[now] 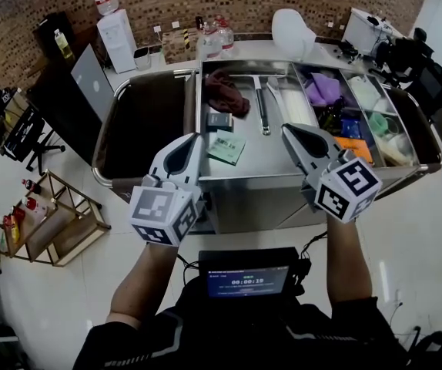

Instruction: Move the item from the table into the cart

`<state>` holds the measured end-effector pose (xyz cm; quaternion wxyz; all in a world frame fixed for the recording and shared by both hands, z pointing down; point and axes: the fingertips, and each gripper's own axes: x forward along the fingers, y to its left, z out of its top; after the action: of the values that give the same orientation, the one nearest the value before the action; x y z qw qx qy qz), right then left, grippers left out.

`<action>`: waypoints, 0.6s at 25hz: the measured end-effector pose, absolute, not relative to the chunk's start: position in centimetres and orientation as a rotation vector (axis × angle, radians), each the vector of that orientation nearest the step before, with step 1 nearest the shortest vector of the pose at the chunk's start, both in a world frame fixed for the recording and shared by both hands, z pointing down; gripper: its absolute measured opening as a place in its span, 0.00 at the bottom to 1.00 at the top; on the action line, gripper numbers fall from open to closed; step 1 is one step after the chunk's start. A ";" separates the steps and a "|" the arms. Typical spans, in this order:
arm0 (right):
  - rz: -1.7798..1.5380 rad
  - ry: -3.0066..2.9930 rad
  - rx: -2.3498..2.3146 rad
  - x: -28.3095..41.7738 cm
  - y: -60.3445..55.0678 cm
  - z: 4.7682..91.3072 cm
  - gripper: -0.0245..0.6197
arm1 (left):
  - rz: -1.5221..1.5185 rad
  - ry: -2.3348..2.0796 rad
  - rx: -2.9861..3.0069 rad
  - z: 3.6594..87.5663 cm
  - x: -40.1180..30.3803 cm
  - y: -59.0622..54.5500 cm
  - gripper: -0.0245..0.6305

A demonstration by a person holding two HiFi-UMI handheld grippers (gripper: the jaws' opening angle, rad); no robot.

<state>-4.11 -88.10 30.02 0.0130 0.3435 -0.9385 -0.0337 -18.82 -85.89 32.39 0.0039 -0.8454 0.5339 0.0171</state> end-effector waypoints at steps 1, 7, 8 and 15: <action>-0.098 -2.932 1.093 -3.7 -87.9 30.0 0.04 | 0.048 1.669 -2.649 32.6 -18.5 -85.8 0.04; -0.066 -2.946 1.178 -2.7 -86.7 31.3 0.04 | 0.030 1.637 -2.660 33.7 -18.0 -84.7 0.04; -0.044 -2.942 1.196 -2.5 -86.8 31.7 0.04 | 0.038 1.631 -2.662 33.8 -18.0 -84.6 0.04; 0.007 -2.954 1.217 -2.2 -87.1 32.5 0.04 | 0.055 1.666 -2.669 34.3 -18.1 -84.9 0.04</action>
<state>-2.16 -87.14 32.55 -0.0267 0.3807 -0.9243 0.0022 -18.11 -84.95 34.31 -0.0024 -0.8482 0.5295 0.0174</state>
